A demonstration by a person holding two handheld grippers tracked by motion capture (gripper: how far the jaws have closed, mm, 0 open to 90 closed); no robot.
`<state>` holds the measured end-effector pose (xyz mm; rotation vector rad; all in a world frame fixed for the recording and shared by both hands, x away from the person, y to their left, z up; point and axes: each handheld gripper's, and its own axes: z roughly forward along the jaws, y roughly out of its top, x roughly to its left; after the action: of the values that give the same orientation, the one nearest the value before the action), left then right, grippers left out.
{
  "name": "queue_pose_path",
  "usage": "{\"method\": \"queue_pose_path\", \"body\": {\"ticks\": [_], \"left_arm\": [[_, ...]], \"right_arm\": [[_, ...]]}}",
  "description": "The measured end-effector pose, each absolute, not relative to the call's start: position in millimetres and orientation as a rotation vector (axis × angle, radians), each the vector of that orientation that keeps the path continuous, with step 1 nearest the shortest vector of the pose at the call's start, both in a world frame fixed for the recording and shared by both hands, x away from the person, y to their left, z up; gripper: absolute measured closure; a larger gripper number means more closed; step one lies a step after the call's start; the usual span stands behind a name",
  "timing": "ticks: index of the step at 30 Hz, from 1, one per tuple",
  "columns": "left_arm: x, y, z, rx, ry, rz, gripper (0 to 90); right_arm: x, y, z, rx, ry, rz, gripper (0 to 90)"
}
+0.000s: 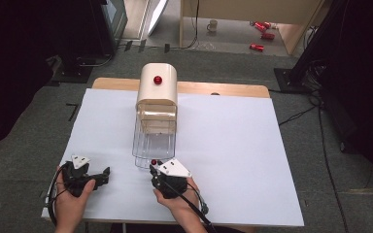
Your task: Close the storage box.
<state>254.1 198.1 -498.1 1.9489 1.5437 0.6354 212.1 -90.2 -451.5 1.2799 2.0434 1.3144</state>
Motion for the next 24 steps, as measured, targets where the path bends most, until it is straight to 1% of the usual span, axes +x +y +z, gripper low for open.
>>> {"method": "queue_pose_path", "body": {"ticks": [14,24], "left_arm": [[254.1,198.1,-498.1,1.948,1.544,0.635,1.2],[254.1,198.1,-498.1,1.948,1.544,0.635,1.2]], "right_arm": [[215.1,-87.7,-455.1,1.322,2.024,1.328,75.3],[215.1,-88.9,-440.7,1.316,1.994,1.355,75.5]]}}
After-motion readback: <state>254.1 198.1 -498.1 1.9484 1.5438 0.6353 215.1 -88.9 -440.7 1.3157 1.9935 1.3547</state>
